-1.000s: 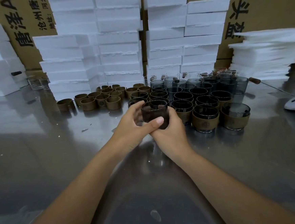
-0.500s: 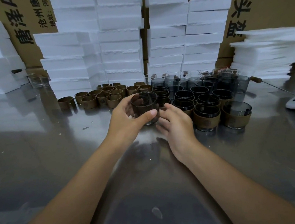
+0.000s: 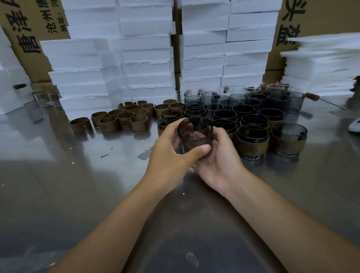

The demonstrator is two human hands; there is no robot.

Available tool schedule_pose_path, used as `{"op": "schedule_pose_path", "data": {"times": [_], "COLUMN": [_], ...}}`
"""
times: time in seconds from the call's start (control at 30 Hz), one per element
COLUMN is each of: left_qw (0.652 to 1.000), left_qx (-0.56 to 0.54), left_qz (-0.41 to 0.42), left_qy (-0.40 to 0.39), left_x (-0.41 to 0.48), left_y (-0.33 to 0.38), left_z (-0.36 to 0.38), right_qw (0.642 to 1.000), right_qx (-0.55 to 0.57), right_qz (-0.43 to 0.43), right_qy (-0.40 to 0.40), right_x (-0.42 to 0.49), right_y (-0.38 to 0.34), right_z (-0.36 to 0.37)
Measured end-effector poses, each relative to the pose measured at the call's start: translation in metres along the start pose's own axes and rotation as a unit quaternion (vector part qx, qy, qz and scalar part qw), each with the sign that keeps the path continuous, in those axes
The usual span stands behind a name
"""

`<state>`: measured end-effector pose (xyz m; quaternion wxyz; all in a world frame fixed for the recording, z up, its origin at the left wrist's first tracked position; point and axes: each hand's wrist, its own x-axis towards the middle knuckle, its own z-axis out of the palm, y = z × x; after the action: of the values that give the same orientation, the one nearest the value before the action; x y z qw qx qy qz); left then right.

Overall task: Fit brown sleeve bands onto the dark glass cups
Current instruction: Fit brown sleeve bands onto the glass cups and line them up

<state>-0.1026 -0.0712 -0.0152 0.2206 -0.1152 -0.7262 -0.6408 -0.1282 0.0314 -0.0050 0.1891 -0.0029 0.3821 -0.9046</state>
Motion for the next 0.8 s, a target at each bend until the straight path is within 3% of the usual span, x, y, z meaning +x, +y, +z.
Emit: {"op": "schedule_pose_path", "data": {"times": [0.2,0.4,0.63,0.8], "left_qw": [1.0,0.998,0.995,0.992], "left_qx": [-0.016,0.061,0.083,0.114], "left_qz": [0.0,0.018,0.036,0.046], "left_qy": [-0.007,-0.014,-0.031,-0.04], "left_x": [0.003,0.006,0.007,0.006], "left_y": [-0.002,-0.005,-0.006,-0.006], "left_z": [-0.005,-0.015,-0.019,-0.02], "right_qw": [0.997,0.99,0.985,0.987], "right_qx": [-0.039,-0.107,-0.156,-0.15], "right_qz": [0.064,0.097,0.074,0.004], "right_qy": [-0.035,-0.01,0.011,0.055], "right_x": [-0.002,-0.002,-0.002,0.0], "right_y": [0.002,-0.001,-0.008,-0.007], "right_z": [-0.002,-0.005,-0.009,-0.011]}}
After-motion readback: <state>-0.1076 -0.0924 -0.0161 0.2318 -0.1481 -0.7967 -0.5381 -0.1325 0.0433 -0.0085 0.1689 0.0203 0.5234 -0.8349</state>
